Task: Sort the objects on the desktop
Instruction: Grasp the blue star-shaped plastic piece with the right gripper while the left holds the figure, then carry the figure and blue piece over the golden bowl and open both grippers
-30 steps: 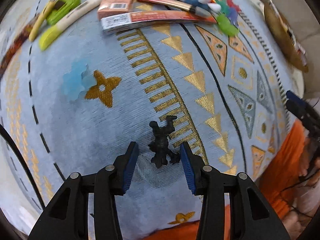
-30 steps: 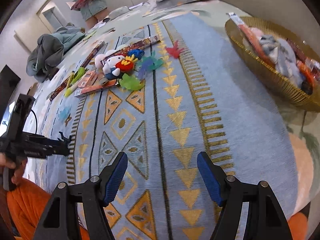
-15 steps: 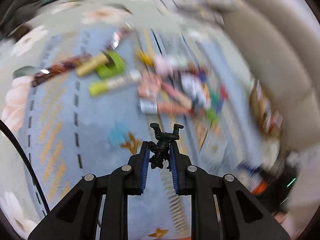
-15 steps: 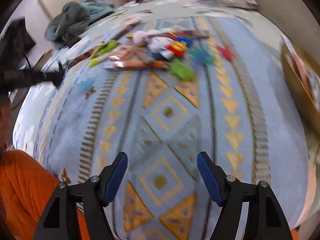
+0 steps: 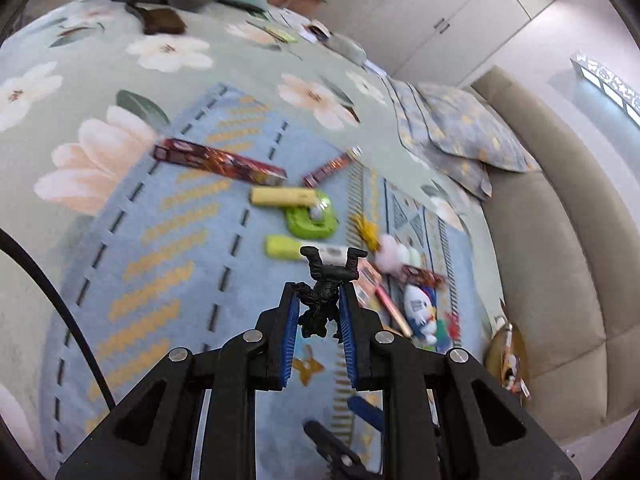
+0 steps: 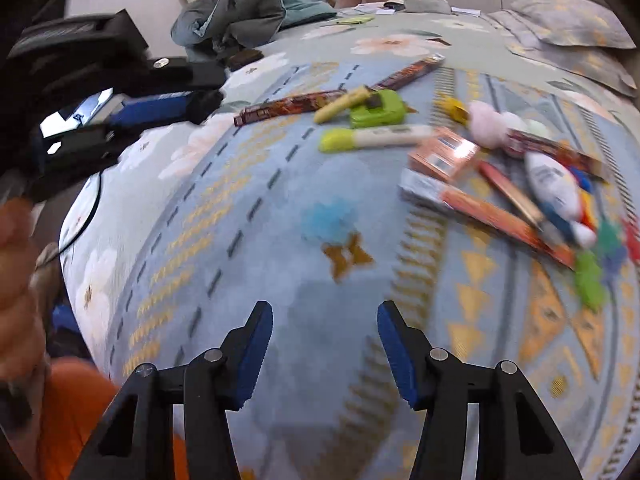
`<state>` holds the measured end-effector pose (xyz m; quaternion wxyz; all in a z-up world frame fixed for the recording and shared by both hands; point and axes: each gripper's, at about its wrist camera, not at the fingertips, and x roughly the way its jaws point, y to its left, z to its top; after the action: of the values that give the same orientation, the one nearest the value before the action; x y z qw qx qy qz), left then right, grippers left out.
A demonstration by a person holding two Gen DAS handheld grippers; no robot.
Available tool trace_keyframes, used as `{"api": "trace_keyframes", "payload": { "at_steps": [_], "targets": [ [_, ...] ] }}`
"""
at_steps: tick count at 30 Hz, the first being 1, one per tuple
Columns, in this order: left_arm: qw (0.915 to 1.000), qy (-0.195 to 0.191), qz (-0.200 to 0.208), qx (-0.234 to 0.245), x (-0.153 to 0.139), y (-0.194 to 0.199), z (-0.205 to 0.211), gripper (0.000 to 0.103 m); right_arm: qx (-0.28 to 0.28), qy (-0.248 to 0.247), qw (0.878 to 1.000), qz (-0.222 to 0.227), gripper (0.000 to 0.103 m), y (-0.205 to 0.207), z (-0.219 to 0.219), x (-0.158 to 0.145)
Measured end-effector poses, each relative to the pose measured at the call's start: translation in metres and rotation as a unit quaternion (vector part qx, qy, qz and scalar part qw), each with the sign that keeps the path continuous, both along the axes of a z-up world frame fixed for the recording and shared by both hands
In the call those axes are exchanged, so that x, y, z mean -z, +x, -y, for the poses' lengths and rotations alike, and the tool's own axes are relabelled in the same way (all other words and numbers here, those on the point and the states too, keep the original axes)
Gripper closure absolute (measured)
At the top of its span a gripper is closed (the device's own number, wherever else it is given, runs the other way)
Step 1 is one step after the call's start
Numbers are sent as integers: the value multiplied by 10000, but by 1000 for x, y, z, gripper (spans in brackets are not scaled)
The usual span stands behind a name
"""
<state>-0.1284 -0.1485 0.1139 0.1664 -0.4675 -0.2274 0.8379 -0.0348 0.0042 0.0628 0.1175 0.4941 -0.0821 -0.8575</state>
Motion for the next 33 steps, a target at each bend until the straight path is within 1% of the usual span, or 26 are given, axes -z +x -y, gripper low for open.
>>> {"api": "trace_keyframes", "payload": {
  "at_steps": [3, 6, 7, 8, 9, 10, 13, 17, 21, 24, 26, 28, 31, 33],
  "targets": [
    [9994, 204, 204, 196, 11, -5, 2, 86, 292, 178, 9994, -1, 49, -25, 13, 5],
    [9994, 240, 196, 183, 14, -7, 4, 86, 377, 158, 9990, 206, 49, -44, 22, 21],
    [9993, 305, 179, 150, 14, -7, 6, 86, 428, 180, 9986, 270, 49, -48, 24, 26],
    [9992, 340, 171, 142, 14, -7, 7, 86, 472, 214, 9982, 315, 52, -51, 24, 30],
    [9991, 342, 177, 150, 15, -7, 6, 86, 543, 323, 9976, 288, 64, -52, 25, 33],
    [9992, 318, 202, 165, 17, -8, 5, 86, 580, 396, 9973, 221, 68, -51, 25, 33],
    [9991, 262, 274, 206, 19, -8, 5, 86, 613, 250, 9977, 161, 68, -49, 19, 33],
    [9994, 175, 232, 200, 19, -7, 2, 86, 606, 153, 9980, 129, 69, -40, 15, 29],
    [9984, 139, 372, 402, 27, -6, -8, 86, 570, 68, 9983, 127, 69, -19, 3, 22],
    [9968, 62, 489, 625, 32, -6, -20, 86, 564, 153, 9982, 120, 69, 7, -15, 18],
    [9960, 0, 491, 744, 32, -5, -26, 86, 663, 227, 9974, 177, 69, 32, -37, 17],
    [9948, -125, 496, 883, 33, -2, -35, 86, 893, 279, 9951, 312, 69, 60, -64, 18],
    [9930, -348, 479, 1026, 31, 2, -48, 86, 1349, 180, 9891, 558, 69, 105, -110, 19],
    [9910, -493, 450, 1163, 29, 5, -56, 86, 1628, 109, 9846, 629, 69, 123, -137, 17]
  ]
}}
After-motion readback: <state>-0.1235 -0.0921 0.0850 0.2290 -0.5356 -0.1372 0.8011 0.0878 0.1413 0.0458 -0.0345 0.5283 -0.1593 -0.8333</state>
